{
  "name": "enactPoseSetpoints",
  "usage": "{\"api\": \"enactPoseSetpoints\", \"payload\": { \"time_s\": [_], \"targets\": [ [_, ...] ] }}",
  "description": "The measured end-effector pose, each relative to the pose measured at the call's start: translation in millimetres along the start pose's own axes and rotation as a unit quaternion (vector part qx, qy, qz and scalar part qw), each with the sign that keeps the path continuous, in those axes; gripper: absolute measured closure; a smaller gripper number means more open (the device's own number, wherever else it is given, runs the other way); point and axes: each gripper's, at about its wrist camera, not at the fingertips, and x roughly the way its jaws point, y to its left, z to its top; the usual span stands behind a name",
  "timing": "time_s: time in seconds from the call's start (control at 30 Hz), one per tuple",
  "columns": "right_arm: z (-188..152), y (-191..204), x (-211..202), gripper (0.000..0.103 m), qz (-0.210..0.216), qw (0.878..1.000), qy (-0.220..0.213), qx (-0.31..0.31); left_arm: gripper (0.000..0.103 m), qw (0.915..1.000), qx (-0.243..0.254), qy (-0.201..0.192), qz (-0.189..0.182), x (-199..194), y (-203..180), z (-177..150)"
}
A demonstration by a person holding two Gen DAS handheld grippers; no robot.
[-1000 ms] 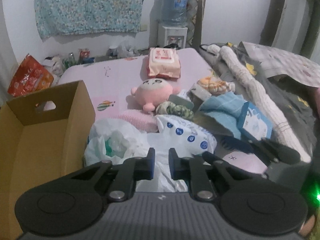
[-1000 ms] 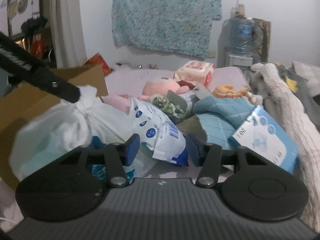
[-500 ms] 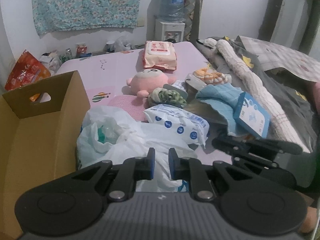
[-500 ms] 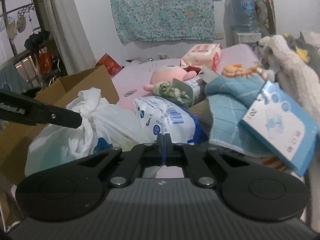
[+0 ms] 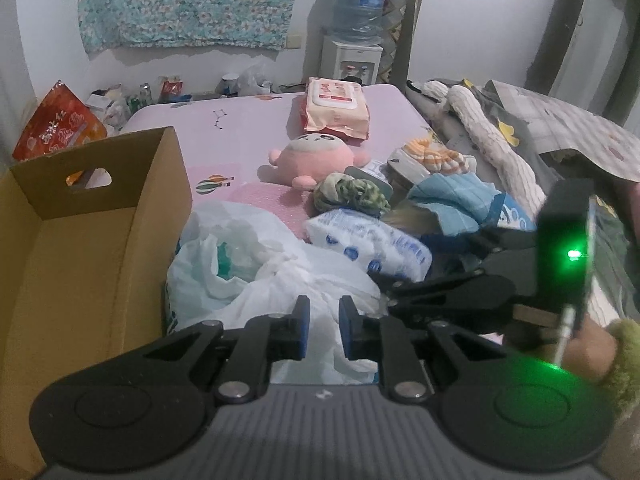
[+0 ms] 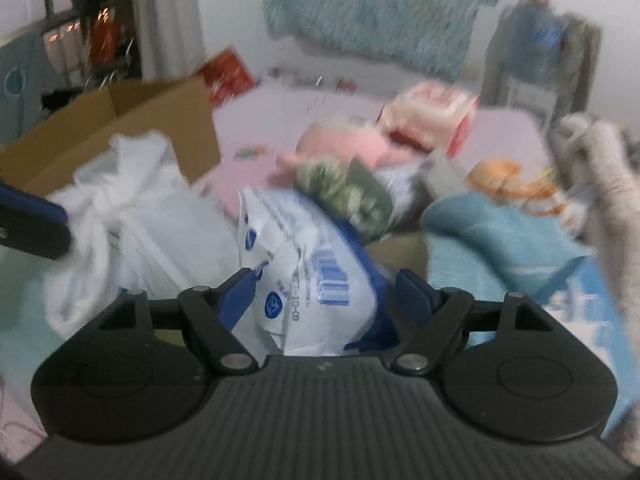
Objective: Organize soft objects
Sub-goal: 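Reach the right tool to the blue-and-white diaper pack and close on it, then lift the diaper pack with the right tool and carry it toward the box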
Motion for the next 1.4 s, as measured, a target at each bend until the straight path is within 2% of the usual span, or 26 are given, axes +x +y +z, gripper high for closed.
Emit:
{"api": "enactPoseSetpoints", "payload": {
  "time_s": [0.07, 0.13, 0.2, 0.33, 0.47, 0.57, 0.7, 0.77, 0.87, 0.97, 1.0, 1.07, 1.1, 1.17, 1.27, 1.4],
  "targets": [
    [-1, 1, 7, 0.027, -0.001, 1.0, 0.018, 0.0, 0.086, 1.0, -0.003, 0.0, -0.002, 0, 2, 0],
    [-1, 4, 5, 0.035, -0.01, 1.0, 0.02, -0.001, 0.086, 1.0, -0.006, -0.001, -0.004, -1, 3, 0],
    [-1, -1, 0, 0.042, 0.002, 0.999, 0.025, 0.026, 0.083, 1.0, -0.007, -0.003, -0.007, -2, 3, 0],
    [-7, -18, -16, 0.044, 0.028, 0.994, 0.037, 0.103, 0.073, 0.9998, -0.002, -0.013, -0.017, -10, 2, -3],
    [-29, -34, -42, 0.044, 0.049, 0.979, 0.041, 0.193, 0.06, 0.9992, 0.01, -0.029, -0.026, -21, -4, -7],
    [-53, -40, -65, 0.044, 0.053, 0.967, 0.036, 0.248, 0.054, 0.9983, 0.025, -0.042, -0.033, -30, -12, -12],
    [-88, -40, -96, 0.044, 0.054, 0.949, 0.018, 0.31, 0.052, 0.9965, 0.053, -0.05, -0.041, -40, -26, -24],
    [-108, -41, -107, 0.044, 0.066, 0.933, 0.008, 0.353, 0.052, 0.9956, 0.066, -0.048, -0.046, -44, -33, -31],
    [-137, -38, -118, 0.044, 0.113, 0.901, 0.003, 0.418, 0.052, 0.9944, 0.08, -0.045, -0.052, -50, -38, -43],
    [-161, -29, -121, 0.043, 0.186, 0.86, 0.009, 0.475, 0.052, 0.9935, 0.09, -0.043, -0.056, -56, -44, -53],
    [-169, -25, -120, 0.043, 0.213, 0.843, 0.014, 0.494, 0.052, 0.9933, 0.092, -0.042, -0.057, -57, -46, -56],
    [-179, -19, -119, 0.041, 0.236, 0.822, 0.026, 0.518, 0.052, 0.9927, 0.098, -0.04, -0.057, -58, -50, -60],
    [-182, -17, -120, 0.041, 0.23, 0.824, 0.029, 0.517, 0.052, 0.9924, 0.101, -0.039, -0.057, -58, -53, -62],
    [-185, -17, -128, 0.037, 0.183, 0.845, 0.019, 0.502, 0.052, 0.992, 0.106, -0.037, -0.058, -58, -55, -65],
    [-190, -26, -146, 0.036, 0.159, 0.849, -0.016, 0.504, 0.052, 0.9921, 0.106, -0.031, -0.059, -55, -60, -68],
    [-191, -36, -171, 0.036, 0.093, 0.871, -0.051, 0.479, 0.052, 0.9919, 0.107, -0.022, -0.065, -52, -65, -73]
  ]
}}
